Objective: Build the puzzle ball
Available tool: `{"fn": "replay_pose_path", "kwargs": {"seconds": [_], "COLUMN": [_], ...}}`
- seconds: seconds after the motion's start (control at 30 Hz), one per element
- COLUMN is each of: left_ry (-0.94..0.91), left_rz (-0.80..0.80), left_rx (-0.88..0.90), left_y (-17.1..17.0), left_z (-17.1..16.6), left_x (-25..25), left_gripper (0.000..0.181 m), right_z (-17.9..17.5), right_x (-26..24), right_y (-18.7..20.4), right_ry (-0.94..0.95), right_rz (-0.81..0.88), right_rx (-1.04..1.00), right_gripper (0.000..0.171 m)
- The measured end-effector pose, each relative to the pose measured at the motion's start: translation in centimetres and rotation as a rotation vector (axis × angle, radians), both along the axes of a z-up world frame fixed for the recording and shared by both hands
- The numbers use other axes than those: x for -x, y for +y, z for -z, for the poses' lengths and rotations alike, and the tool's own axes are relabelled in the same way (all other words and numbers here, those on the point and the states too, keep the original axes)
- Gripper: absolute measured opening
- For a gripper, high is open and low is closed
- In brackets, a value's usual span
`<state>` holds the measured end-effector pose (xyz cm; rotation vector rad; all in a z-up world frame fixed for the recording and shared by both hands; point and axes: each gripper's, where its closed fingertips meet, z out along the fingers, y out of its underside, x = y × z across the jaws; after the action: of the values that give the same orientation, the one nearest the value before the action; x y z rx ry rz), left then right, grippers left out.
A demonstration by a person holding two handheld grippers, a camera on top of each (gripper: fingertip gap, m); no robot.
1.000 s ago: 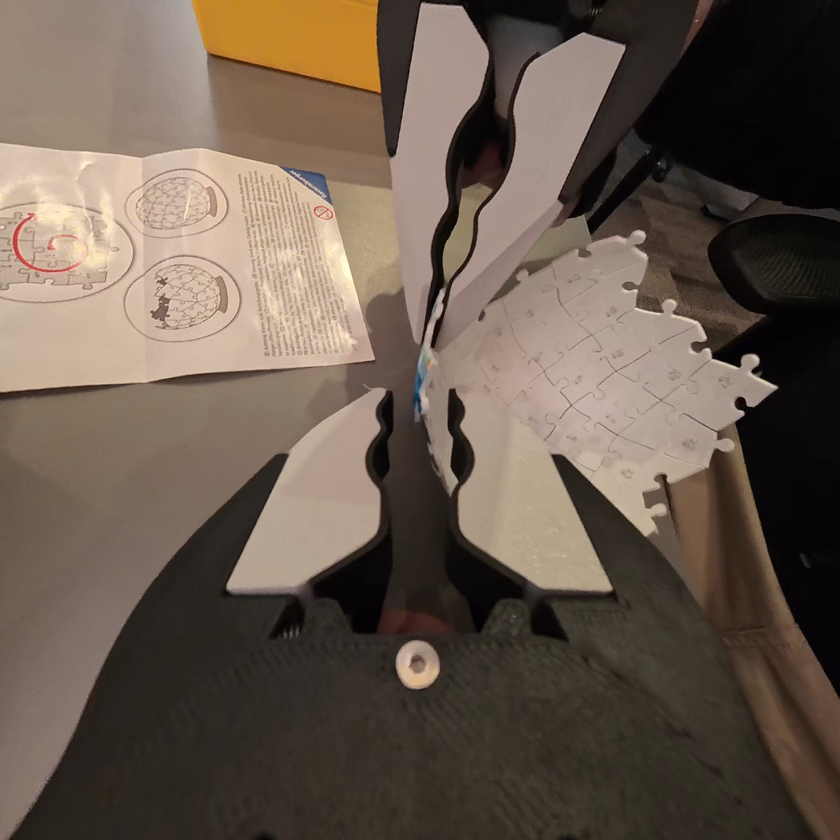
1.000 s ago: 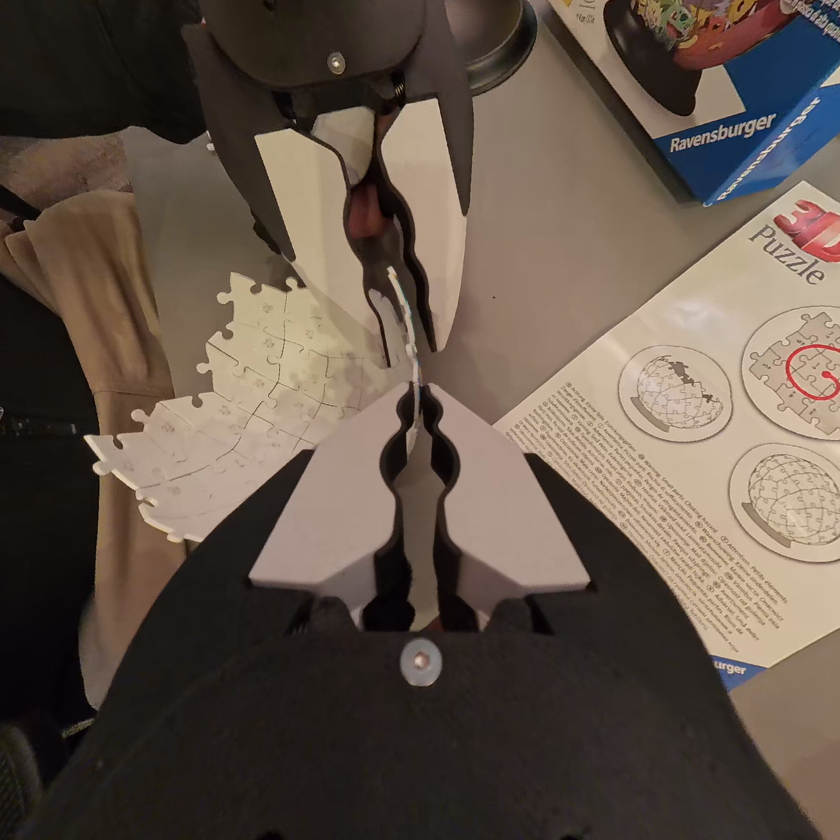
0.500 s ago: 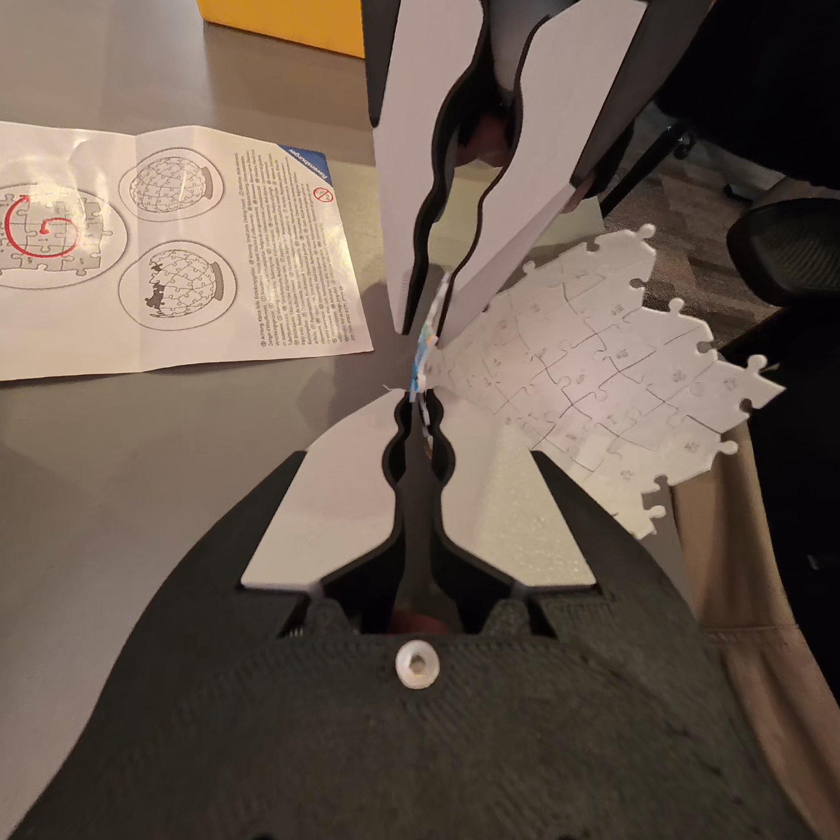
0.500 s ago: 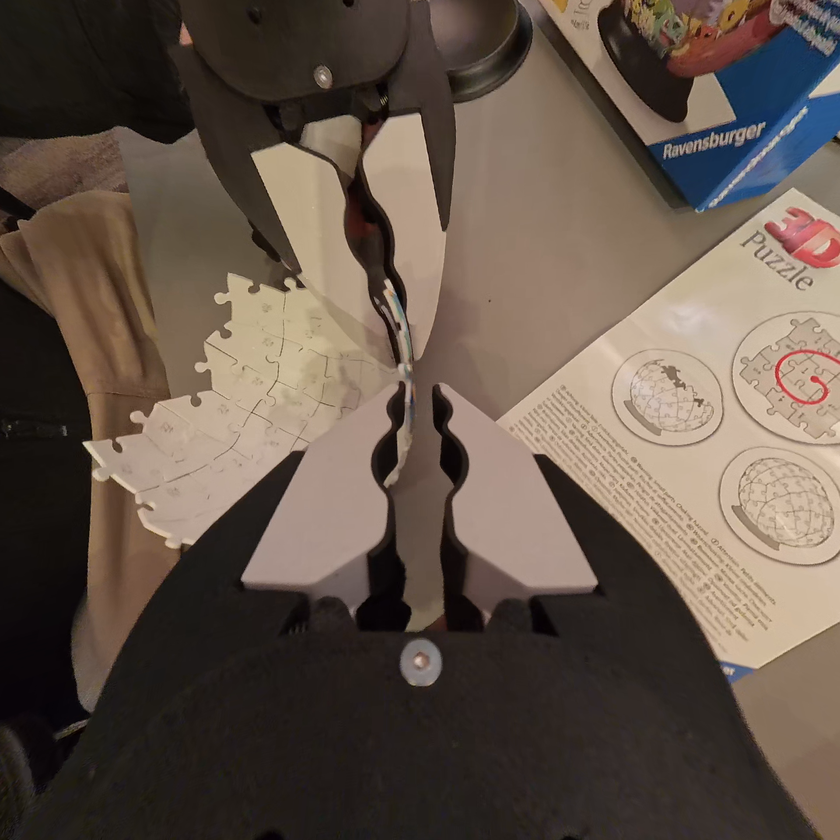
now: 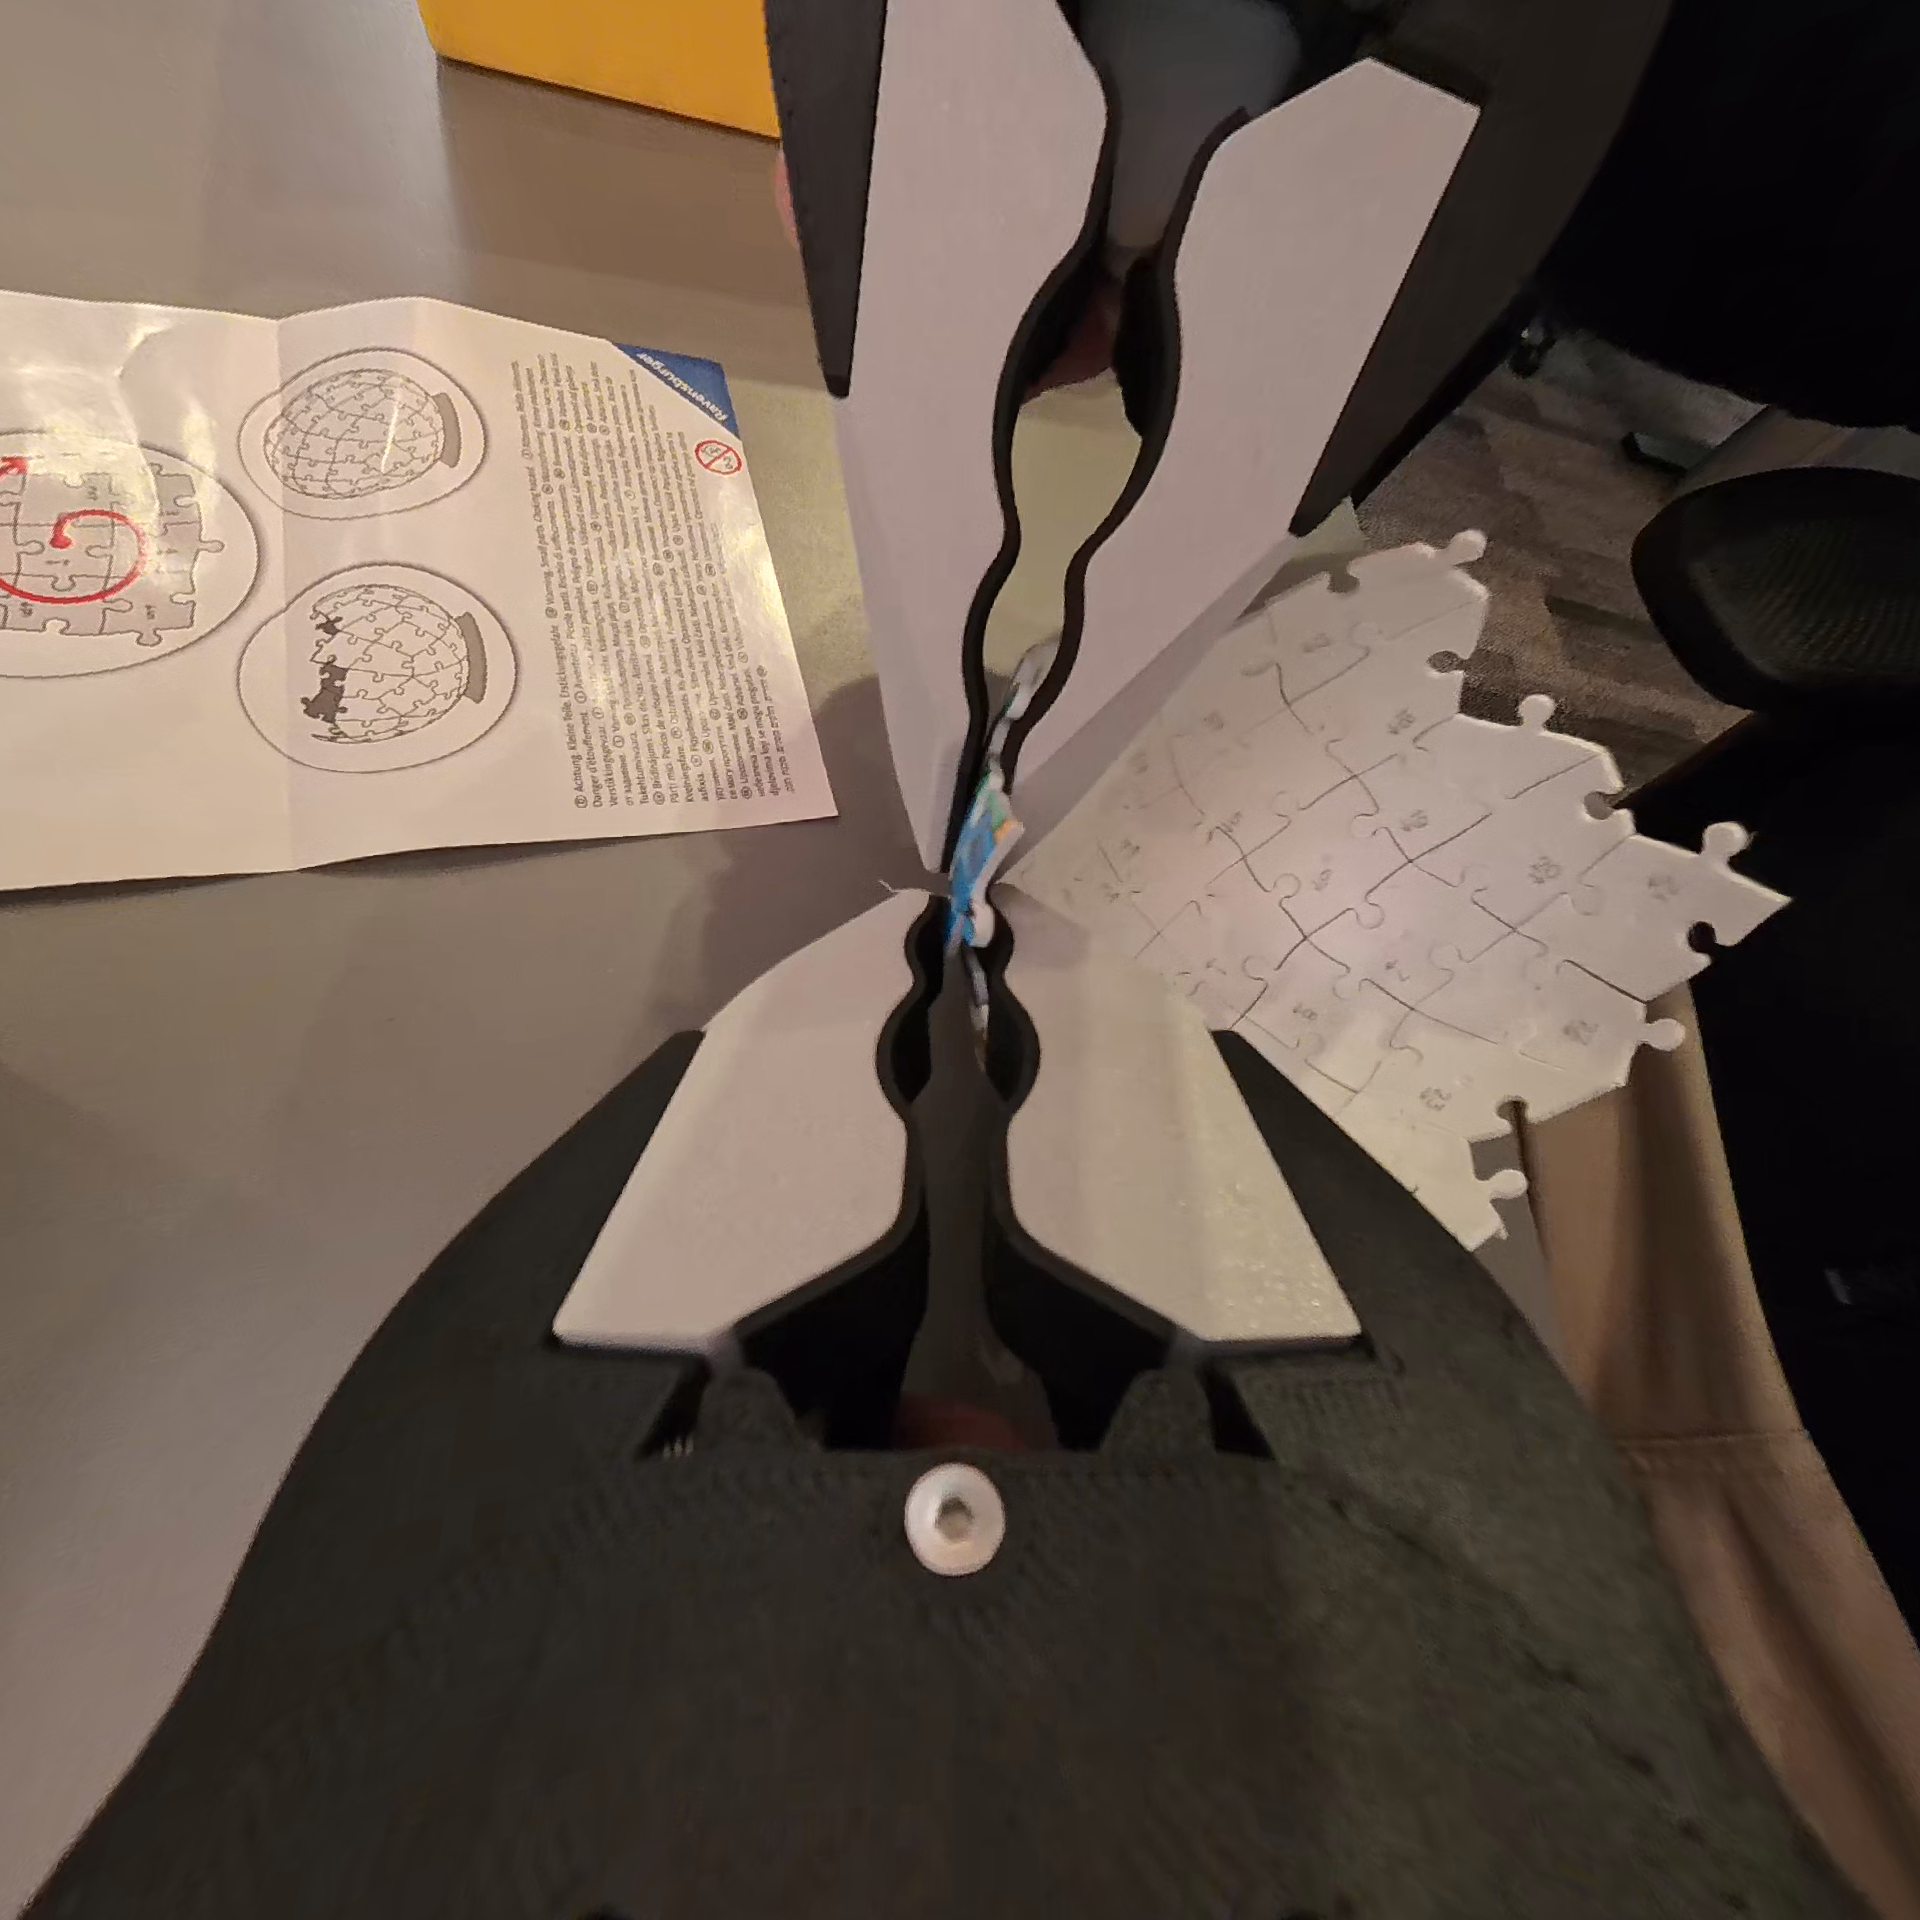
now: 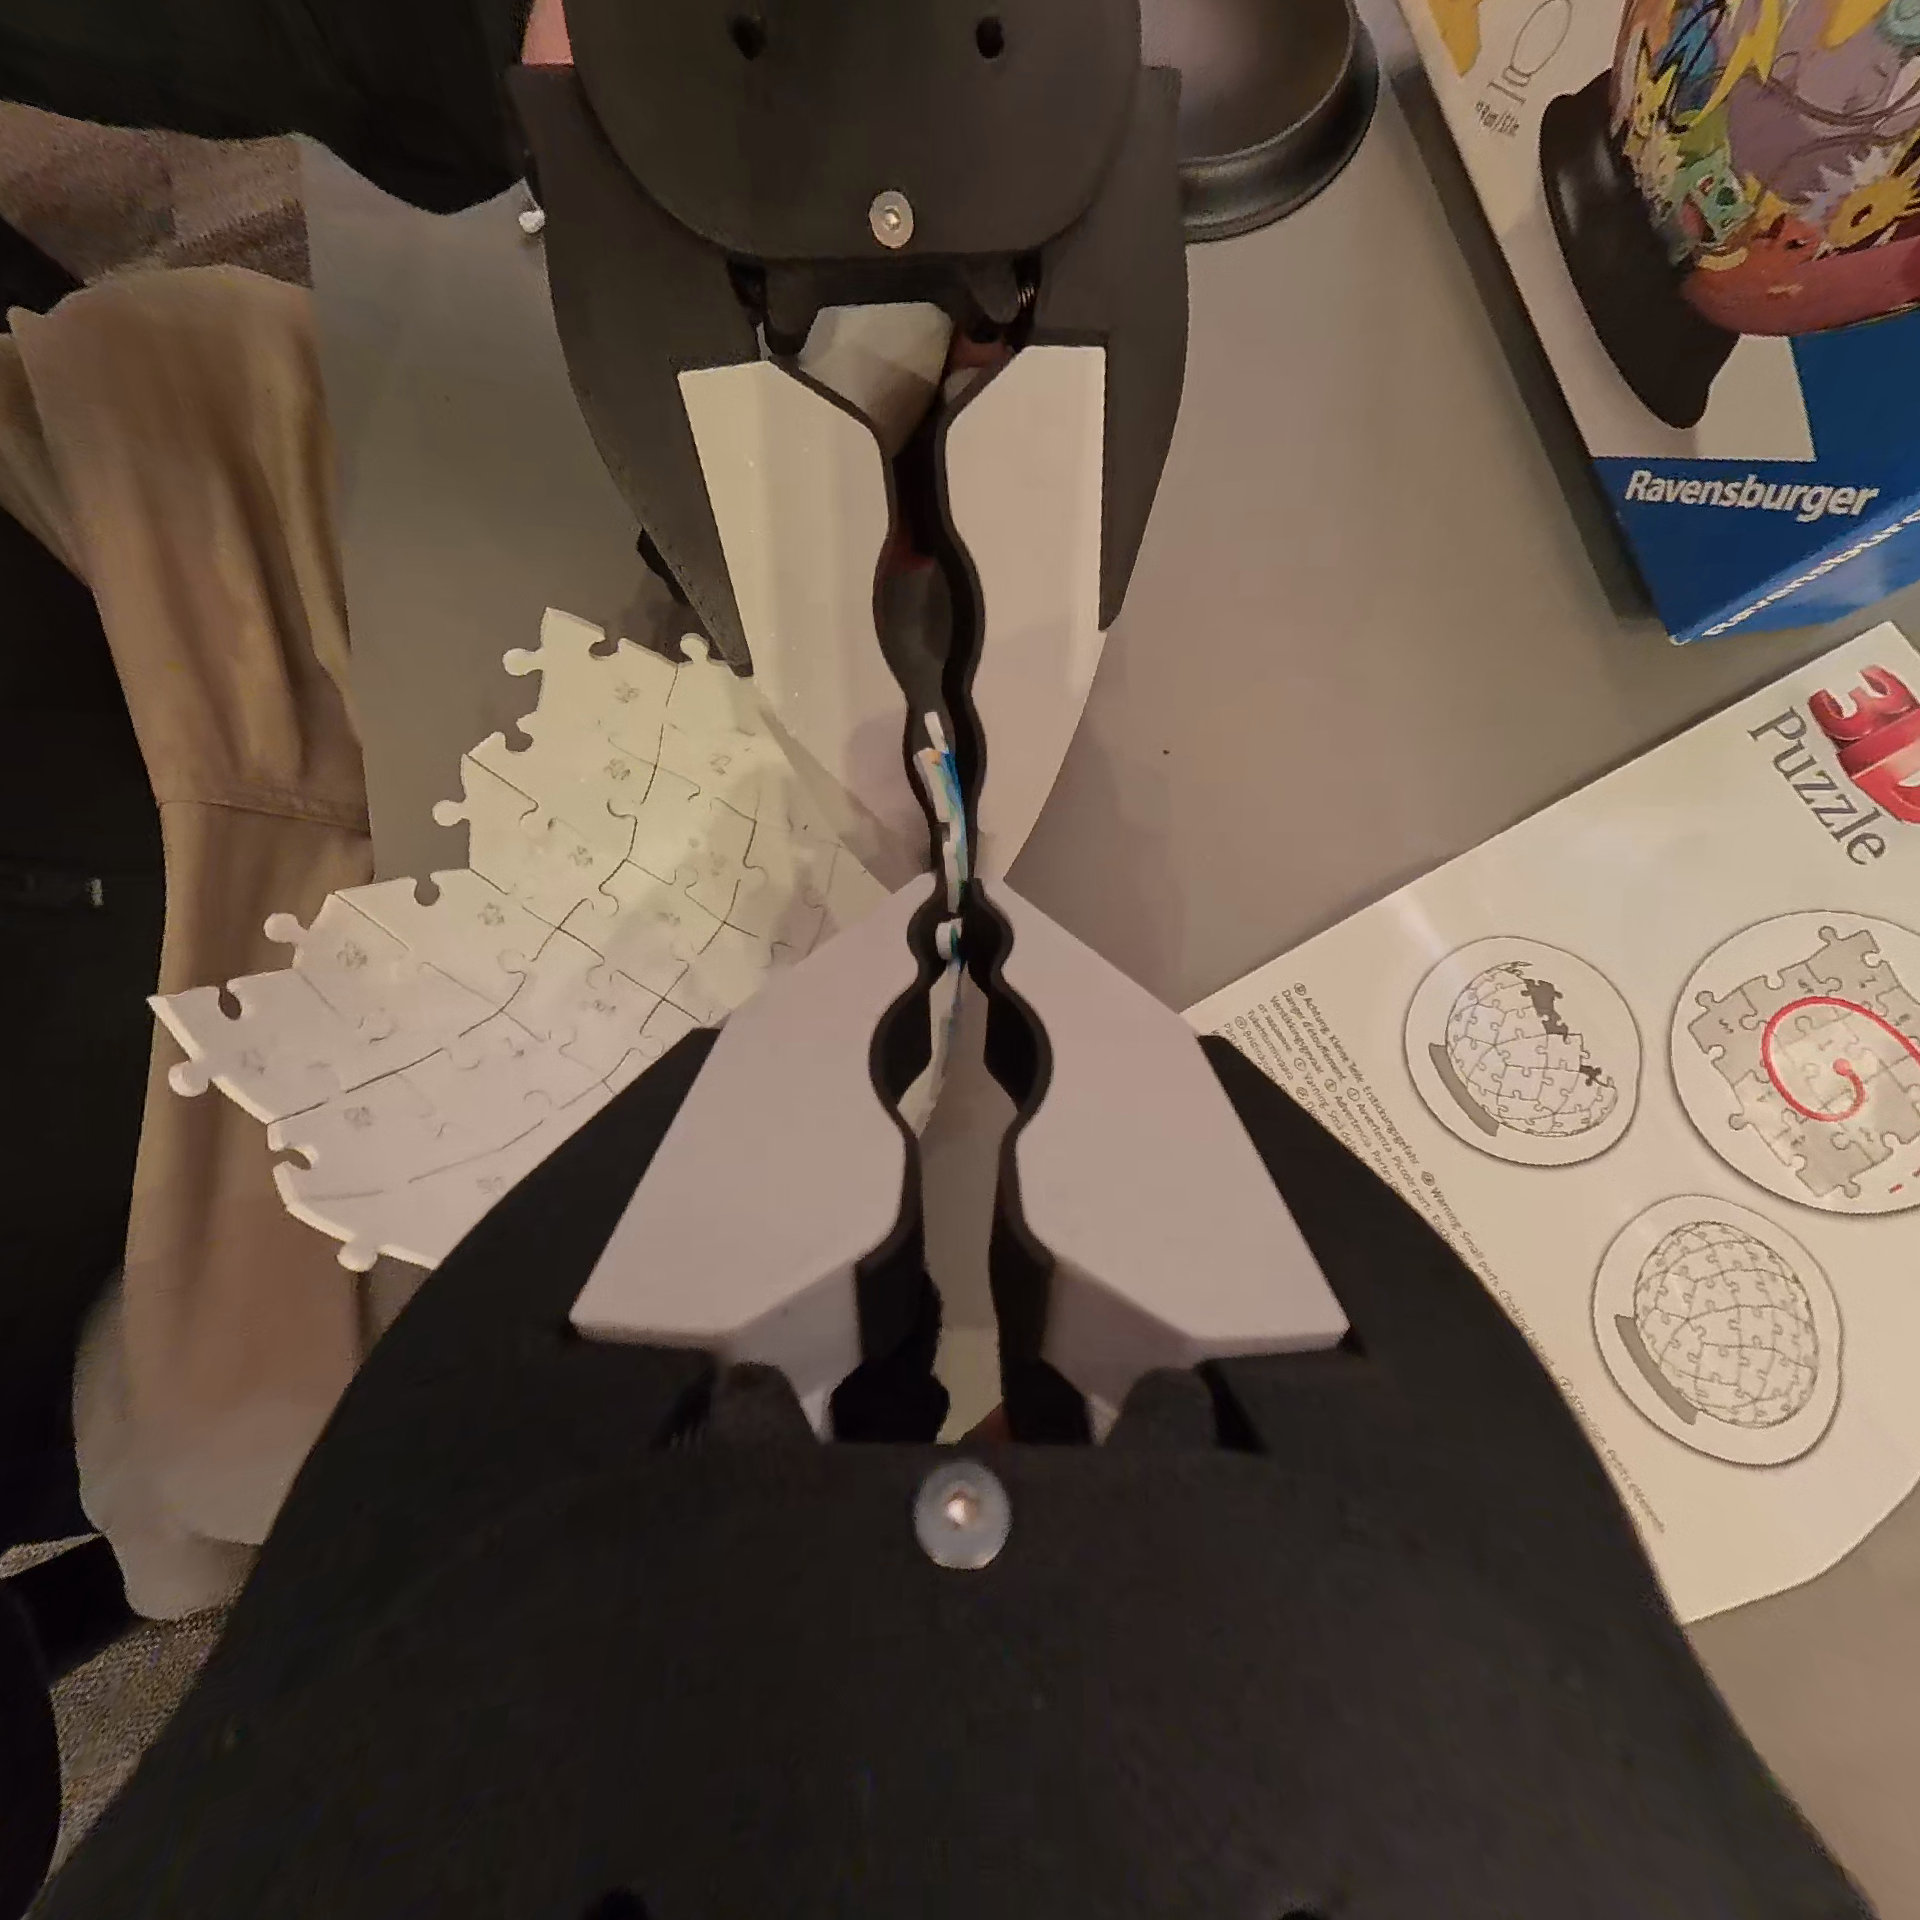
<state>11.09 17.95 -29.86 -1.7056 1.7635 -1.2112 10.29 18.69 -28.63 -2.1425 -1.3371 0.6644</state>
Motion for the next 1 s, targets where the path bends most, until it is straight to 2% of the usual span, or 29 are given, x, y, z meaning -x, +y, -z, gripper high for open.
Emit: {"fn": "replay_pose_path", "kwargs": {"seconds": [0.07, 0.17, 0.37, 0.77, 0.87, 1.0], "left_ry": [0.006, 0.041, 0.074, 0.071, 0.036, 0.008], "left_rz": [-0.013, -0.023, -0.014, -0.016, -0.043, -0.036], "left_rx": [-0.002, 0.003, -0.021, 0.052, -0.002, -0.091], "left_y": [0.1, 0.2, -0.1, -0.2, 0.3, 0.3], "left_z": [0.1, 0.2, 0.7, 0.5, 0.2, -0.2], "left_x": [0.0, 0.7, 1.4, 1.3, 1.0, 0.6], "left_gripper": [0.007, 0.020, 0.004, 0.002, 0.013, 0.006], "right_z": [0.1, 0.1, 0.2, 0.1, 0.1, 0.3], "right_x": [0.0, 0.0, 0.0, -0.1, 0.0, 0.0], "right_y": [0.0, -0.1, -0.1, -0.3, -0.2, -0.2], "right_ry": [-0.009, -0.012, -0.022, -0.039, -0.036, -0.046], "right_rz": [-0.005, -0.008, -0.017, -0.056, -0.055, -0.056], "right_rx": [-0.001, 0.000, -0.005, -0.064, -0.059, -0.058], "right_gripper": [0.000, 0.000, 0.000, 0.000, 0.000, 0.000]}}
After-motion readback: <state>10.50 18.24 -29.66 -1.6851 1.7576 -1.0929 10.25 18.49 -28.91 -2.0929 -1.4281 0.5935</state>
